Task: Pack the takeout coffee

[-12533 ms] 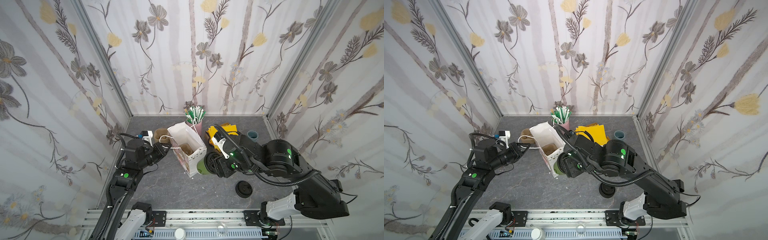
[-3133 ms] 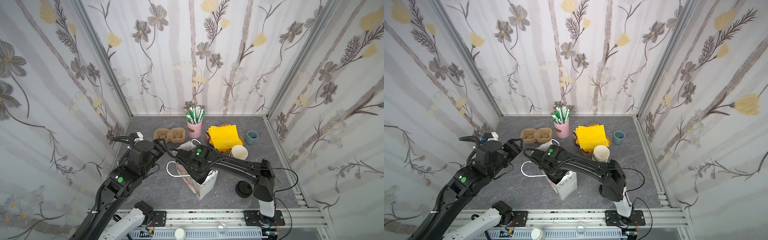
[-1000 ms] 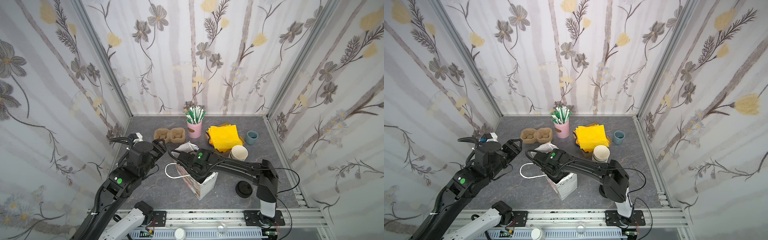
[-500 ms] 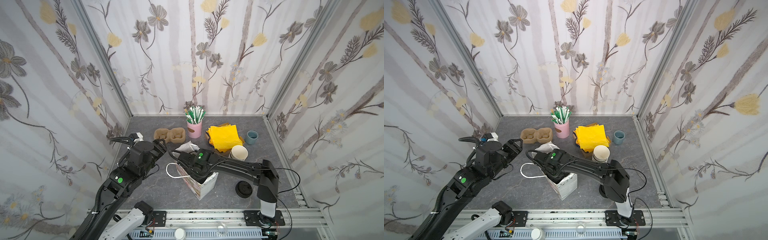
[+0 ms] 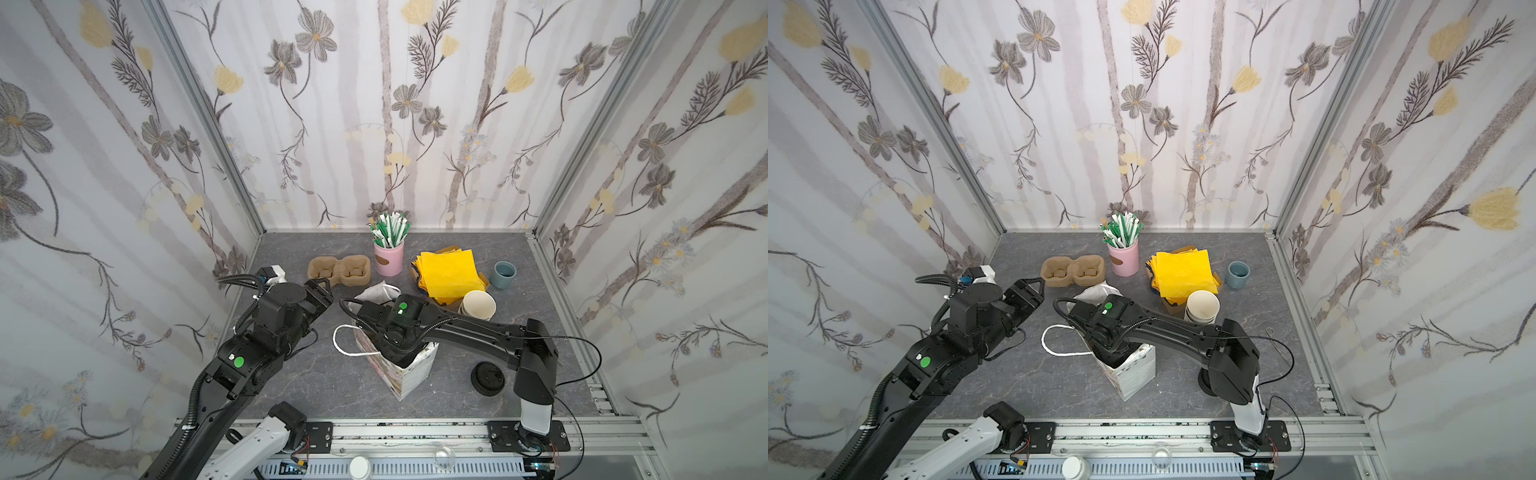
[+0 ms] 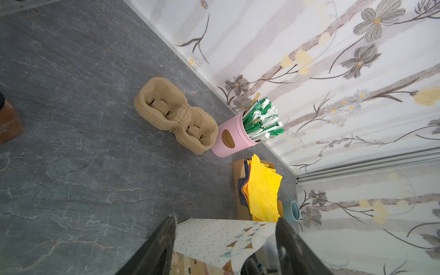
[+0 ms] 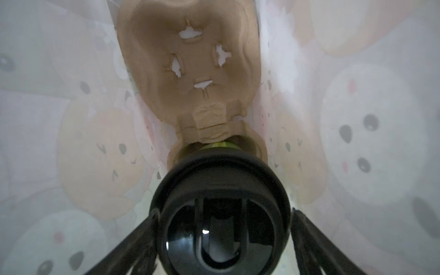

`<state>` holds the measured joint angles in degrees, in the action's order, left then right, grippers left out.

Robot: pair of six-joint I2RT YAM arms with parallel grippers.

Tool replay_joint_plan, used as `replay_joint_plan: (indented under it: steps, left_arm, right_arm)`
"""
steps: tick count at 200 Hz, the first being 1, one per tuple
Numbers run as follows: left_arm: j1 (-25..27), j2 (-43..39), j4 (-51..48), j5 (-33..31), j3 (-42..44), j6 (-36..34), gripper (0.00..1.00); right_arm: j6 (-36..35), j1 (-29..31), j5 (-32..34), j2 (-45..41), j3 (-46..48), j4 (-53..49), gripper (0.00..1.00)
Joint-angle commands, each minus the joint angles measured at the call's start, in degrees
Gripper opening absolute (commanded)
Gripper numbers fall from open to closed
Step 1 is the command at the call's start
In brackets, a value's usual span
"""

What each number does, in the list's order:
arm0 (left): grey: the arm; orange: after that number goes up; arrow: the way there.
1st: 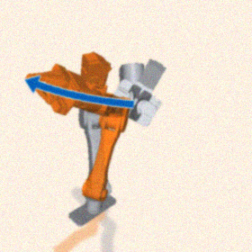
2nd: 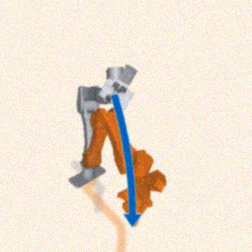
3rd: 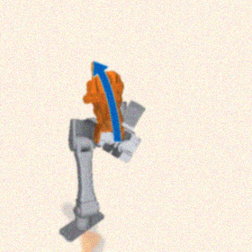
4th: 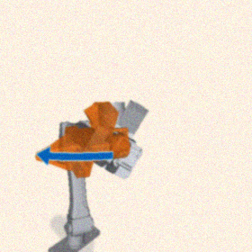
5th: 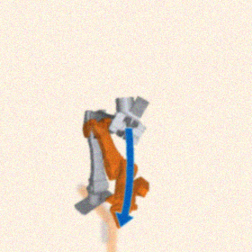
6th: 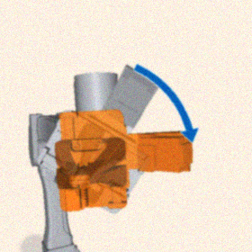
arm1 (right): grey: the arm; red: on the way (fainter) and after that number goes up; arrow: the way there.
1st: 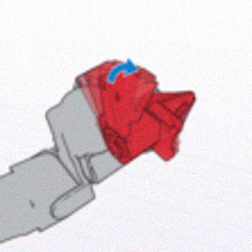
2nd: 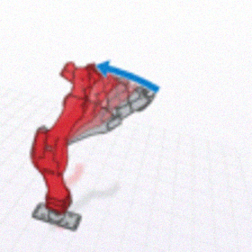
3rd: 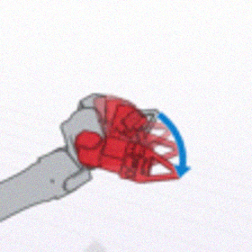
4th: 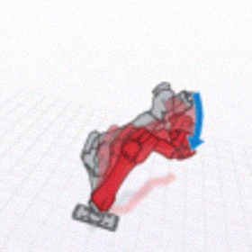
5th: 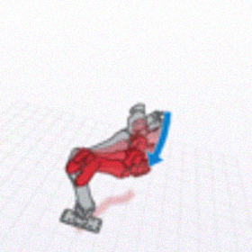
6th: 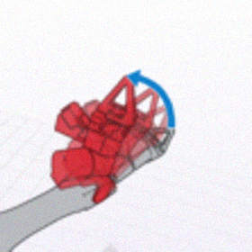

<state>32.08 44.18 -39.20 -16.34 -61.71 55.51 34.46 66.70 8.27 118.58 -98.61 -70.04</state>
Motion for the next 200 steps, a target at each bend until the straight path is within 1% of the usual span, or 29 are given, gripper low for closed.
replay_joint_plan:
  steps: [1,19,63,81,154,200]
  left_arm:
    - [-0.1,-0.3,2.3,-0.4,0.3,-0.4,0.67]
    - [-0.1,-0.3,2.4,0.9,0.8,-1.5,0.67]
    - [-0.1,-0.5,2.9,7.7,2.7,-4.8,0.66]
    - [-0.1,-1.2,2.8,9.5,3.5,-5.3,0.65]
    - [-0.1,-2.3,2.8,11.8,5.8,-5.3,0.57]
    - [-0.1,-2.6,2.8,11.8,6.4,-5.2,0.57]
  right_arm:
    - [1.4,0.0,0.2,-0.8,-0.5,-0.2,0.85]
    - [1.9,0.0,0.1,-1.4,-0.5,0.1,0.86]
    - [2.7,0.1,-0.4,-2.3,-0.9,0.9,0.88]
    - [3.0,0.1,-0.2,-2.9,-1.5,1.0,0.89]
    - [4.6,0.0,3.3,-3.5,-5.8,-0.3,0.91]
    - [5.4,0.1,6.5,-4.3,-10.3,-1.1,0.91]
